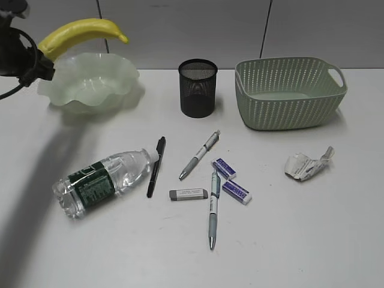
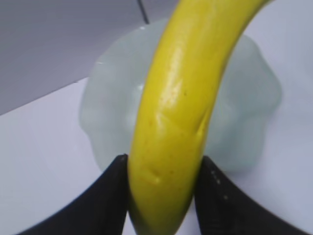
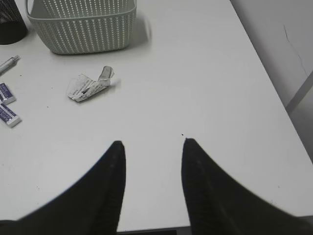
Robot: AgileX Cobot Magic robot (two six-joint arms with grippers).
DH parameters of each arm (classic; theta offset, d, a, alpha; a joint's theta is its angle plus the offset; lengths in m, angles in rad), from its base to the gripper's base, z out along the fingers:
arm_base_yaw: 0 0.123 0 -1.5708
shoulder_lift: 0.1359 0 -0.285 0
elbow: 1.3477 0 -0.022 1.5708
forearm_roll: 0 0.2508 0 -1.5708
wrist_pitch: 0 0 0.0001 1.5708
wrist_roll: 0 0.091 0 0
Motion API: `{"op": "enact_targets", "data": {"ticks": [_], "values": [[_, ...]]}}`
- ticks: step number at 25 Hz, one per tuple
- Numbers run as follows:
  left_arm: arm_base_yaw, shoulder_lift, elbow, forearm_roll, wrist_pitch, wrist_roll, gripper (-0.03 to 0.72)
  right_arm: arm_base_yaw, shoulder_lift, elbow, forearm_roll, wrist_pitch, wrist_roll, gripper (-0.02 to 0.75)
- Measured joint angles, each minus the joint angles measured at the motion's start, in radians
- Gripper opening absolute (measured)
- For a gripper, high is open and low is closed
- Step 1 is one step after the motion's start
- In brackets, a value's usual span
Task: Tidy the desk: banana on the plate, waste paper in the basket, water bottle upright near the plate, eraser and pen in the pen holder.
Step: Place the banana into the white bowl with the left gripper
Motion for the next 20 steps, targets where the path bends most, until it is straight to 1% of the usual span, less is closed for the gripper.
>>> {"op": "enact_targets", "data": {"ticks": [1, 3, 6, 9, 11, 13, 18, 20], "values": [[0.000, 0.010, -0.006, -0.012, -0.042, 0.000, 0.307, 0.000, 0.000, 0.000, 0.000, 0.000, 0.000, 0.318], [0.001, 0.047, -0.045, -0.025, -0.069, 0.000, 0.307, 0.000, 0.000, 0.000, 0.000, 0.000, 0.000, 0.318], [0.001, 0.134, -0.129, -0.042, -0.067, 0.000, 0.307, 0.000, 0.000, 0.000, 0.000, 0.000, 0.000, 0.318], [0.008, 0.218, -0.201, -0.090, -0.060, 0.000, 0.307, 0.000, 0.000, 0.000, 0.000, 0.000, 0.000, 0.318], [0.020, 0.261, -0.234, -0.129, -0.044, 0.000, 0.307, 0.000, 0.000, 0.000, 0.000, 0.000, 0.000, 0.317], [0.026, 0.289, -0.260, -0.145, -0.039, -0.001, 0.307, 0.000, 0.000, 0.000, 0.000, 0.000, 0.000, 0.317], [0.029, 0.355, -0.302, -0.143, -0.036, -0.001, 0.307, 0.000, 0.000, 0.000, 0.000, 0.000, 0.000, 0.317], [0.029, 0.375, -0.310, -0.123, -0.036, -0.002, 0.307, 0.000, 0.000, 0.000, 0.000, 0.000, 0.000, 0.317]]}}
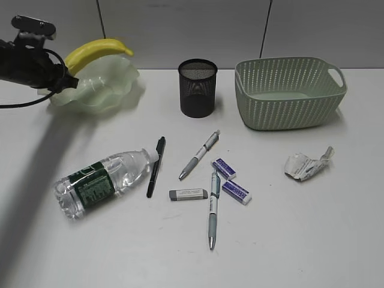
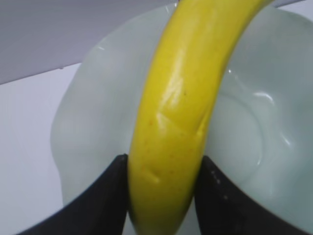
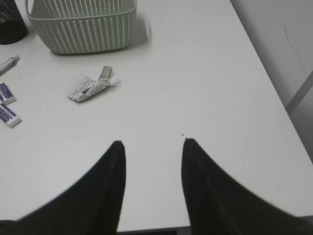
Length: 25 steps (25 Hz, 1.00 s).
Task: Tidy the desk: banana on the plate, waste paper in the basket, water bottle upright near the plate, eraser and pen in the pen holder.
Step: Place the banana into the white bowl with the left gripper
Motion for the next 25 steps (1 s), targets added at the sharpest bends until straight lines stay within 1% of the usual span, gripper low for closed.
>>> {"op": "enact_targets", "data": {"ticks": [4, 9, 15, 25], "values": [[0.000, 0.028, -0.008, 0.048, 0.023, -0.001, 0.307, 0.000, 0.000, 0.000, 0.000, 0.000, 0.000, 0.317], [0.000, 0.032, -0.012, 0.067, 0.161, -0.001, 0.307, 0.000, 0.000, 0.000, 0.000, 0.000, 0.000, 0.317], [0.000, 0.032, -0.012, 0.123, 0.288, -0.001, 0.307, 0.000, 0.000, 0.000, 0.000, 0.000, 0.000, 0.317], [0.000, 0.031, -0.012, 0.142, 0.479, -0.003, 0.307, 0.000, 0.000, 0.000, 0.000, 0.000, 0.000, 0.317]]}}
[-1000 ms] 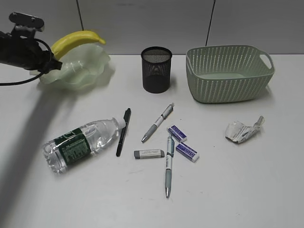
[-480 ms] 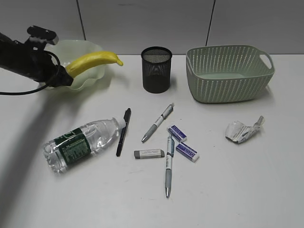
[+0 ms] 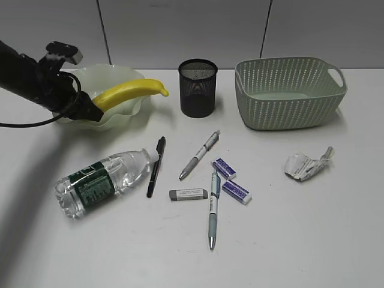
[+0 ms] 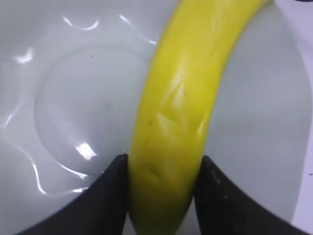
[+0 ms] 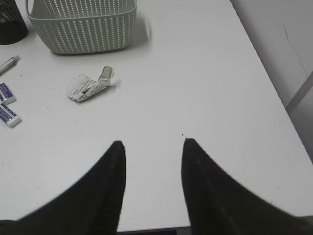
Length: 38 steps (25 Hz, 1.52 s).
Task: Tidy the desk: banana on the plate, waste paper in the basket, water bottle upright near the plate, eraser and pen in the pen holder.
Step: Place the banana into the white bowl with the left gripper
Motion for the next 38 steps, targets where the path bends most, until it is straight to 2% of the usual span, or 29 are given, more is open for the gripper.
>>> {"op": "enact_targets", "data": {"ticks": [8, 12, 17, 20, 24, 29, 38], "values": [[0.000, -0.087, 0.000, 0.006, -0.049, -0.021, 0.307, 0.000, 0.000, 0.000, 0.000, 0.000, 0.000, 0.317], [0.018, -0.118, -0.002, 0.035, -0.091, -0.099, 0.307, 0.000, 0.000, 0.000, 0.000, 0.000, 0.000, 0.317], [0.053, -0.119, -0.002, 0.175, -0.108, -0.307, 0.307, 0.000, 0.000, 0.000, 0.000, 0.000, 0.000, 0.317], [0.057, -0.119, -0.002, 0.226, -0.110, -0.349, 0.307, 0.000, 0.000, 0.000, 0.000, 0.000, 0.000, 0.317], [0.057, -0.119, -0.002, 0.240, -0.111, -0.395, 0.308, 0.000, 0.000, 0.000, 0.000, 0.000, 0.000, 0.317], [0.057, -0.119, -0.002, 0.240, -0.114, -0.409, 0.449, 0.000, 0.000, 0.000, 0.000, 0.000, 0.000, 0.317], [0.057, -0.268, -0.001, 0.241, -0.023, -0.418, 0.476, 0.000, 0.000, 0.000, 0.000, 0.000, 0.000, 0.317]]}}
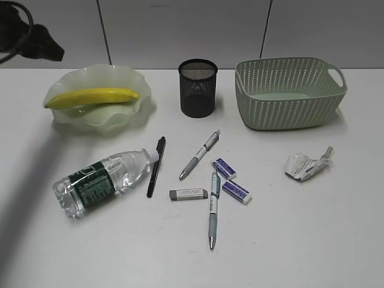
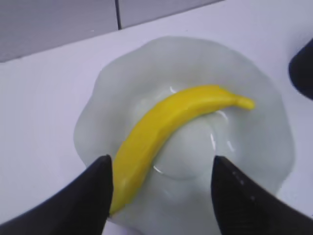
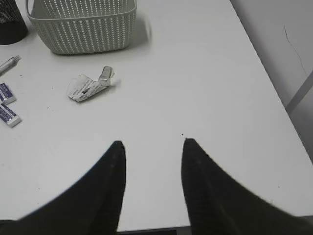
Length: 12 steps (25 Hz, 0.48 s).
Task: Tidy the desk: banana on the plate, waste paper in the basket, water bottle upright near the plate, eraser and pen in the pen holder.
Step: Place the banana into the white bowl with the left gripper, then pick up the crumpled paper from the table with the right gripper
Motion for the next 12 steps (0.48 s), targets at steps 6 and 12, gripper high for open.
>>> {"op": "enact_targets", "data": {"ticks": [6, 12], "values": [[0.009, -0.221, 0.000, 0.052, 0.214, -0.125, 0.465, 0.000, 0.000, 0.000, 0.000, 0.000, 0.000, 0.317], [0.015, -0.480, 0.001, 0.299, 0.410, -0.426, 0.458, 0.000, 0.000, 0.000, 0.000, 0.000, 0.000, 0.317]]}}
